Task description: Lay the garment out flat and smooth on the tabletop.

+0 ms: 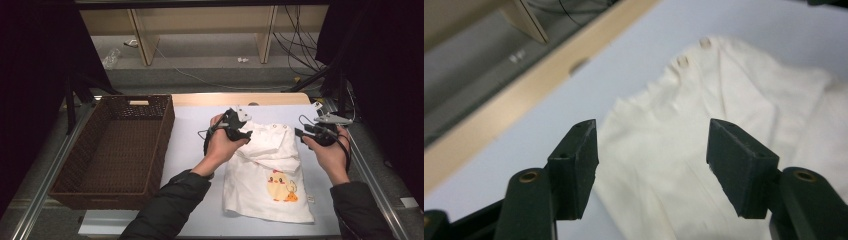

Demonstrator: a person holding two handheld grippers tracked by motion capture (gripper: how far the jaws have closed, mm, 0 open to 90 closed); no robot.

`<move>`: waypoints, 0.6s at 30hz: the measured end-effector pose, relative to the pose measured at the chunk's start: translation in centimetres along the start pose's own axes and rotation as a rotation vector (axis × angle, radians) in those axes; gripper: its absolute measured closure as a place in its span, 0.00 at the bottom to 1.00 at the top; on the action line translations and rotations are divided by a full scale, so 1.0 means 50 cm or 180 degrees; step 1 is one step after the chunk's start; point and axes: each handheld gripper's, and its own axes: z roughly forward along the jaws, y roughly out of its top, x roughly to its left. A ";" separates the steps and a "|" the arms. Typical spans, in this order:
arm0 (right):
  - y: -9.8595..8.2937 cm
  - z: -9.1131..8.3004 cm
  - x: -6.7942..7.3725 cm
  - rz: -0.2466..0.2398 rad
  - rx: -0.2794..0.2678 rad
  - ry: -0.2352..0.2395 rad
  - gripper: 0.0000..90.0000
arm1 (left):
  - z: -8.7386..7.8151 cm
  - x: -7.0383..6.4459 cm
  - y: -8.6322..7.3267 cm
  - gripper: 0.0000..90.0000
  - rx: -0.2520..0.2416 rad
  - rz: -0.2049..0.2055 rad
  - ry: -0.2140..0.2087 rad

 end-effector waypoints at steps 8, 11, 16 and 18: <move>-0.076 -0.025 0.010 0.0072 0.0415 0.0190 0.65 | -0.018 -0.028 -0.089 0.38 0.0333 -0.0146 -0.0257; -0.091 -0.035 0.014 0.0117 0.0504 0.0260 0.66 | -0.035 -0.034 -0.118 0.33 0.0367 -0.0198 -0.0333; -0.112 -0.050 0.027 0.0101 0.0646 0.0373 0.66 | -0.078 -0.039 -0.155 0.22 0.0353 -0.0337 -0.0490; -0.121 -0.056 0.035 0.0111 0.0665 0.0383 0.64 | -0.095 -0.039 -0.168 0.20 0.0322 -0.0401 -0.0610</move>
